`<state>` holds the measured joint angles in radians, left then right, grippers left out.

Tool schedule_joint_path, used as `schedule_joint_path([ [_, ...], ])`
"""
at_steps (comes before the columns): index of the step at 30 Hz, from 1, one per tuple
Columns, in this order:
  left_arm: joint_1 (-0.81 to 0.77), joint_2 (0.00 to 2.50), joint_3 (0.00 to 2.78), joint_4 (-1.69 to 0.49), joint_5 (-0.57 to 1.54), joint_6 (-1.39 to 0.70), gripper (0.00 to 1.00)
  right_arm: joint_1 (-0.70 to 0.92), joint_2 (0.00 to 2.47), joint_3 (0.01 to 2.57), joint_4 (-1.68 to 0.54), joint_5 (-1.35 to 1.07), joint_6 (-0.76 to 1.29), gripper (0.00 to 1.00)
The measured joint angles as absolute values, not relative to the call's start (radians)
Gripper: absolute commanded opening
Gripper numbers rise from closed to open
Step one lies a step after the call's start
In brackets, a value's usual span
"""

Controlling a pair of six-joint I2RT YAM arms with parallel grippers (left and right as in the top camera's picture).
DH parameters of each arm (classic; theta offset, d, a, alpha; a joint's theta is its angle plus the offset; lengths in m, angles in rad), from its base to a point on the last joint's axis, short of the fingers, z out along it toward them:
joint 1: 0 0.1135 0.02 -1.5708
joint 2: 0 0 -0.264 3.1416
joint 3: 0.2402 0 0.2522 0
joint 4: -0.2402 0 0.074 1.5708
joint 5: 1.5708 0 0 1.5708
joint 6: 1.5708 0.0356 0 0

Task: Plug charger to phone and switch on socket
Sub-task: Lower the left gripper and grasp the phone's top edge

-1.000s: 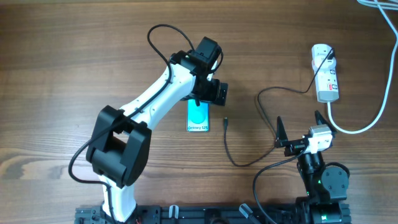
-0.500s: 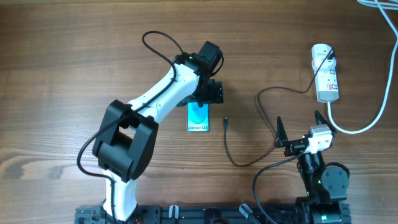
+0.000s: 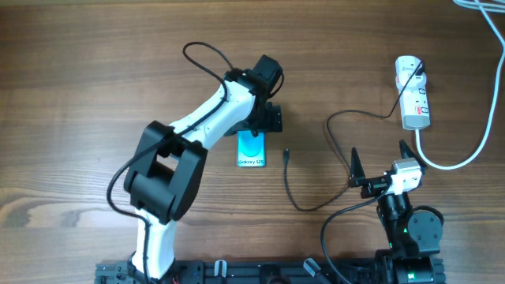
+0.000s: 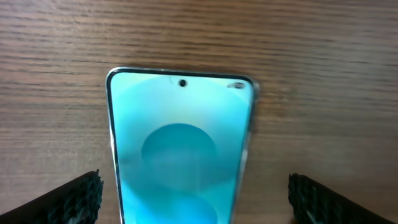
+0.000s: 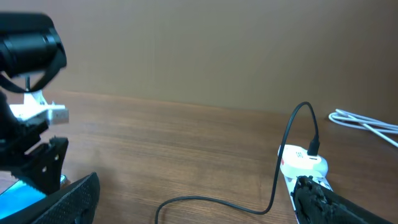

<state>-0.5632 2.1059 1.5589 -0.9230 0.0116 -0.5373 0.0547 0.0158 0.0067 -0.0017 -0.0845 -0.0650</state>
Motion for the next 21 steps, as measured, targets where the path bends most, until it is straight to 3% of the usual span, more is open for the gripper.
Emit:
schedule_joint_path([
  [21,-0.549,2.127,1.559,-0.961,0.013,-0.538,1.0,0.055,0.016,0.007,-0.002,-0.085,-0.065,1.0],
])
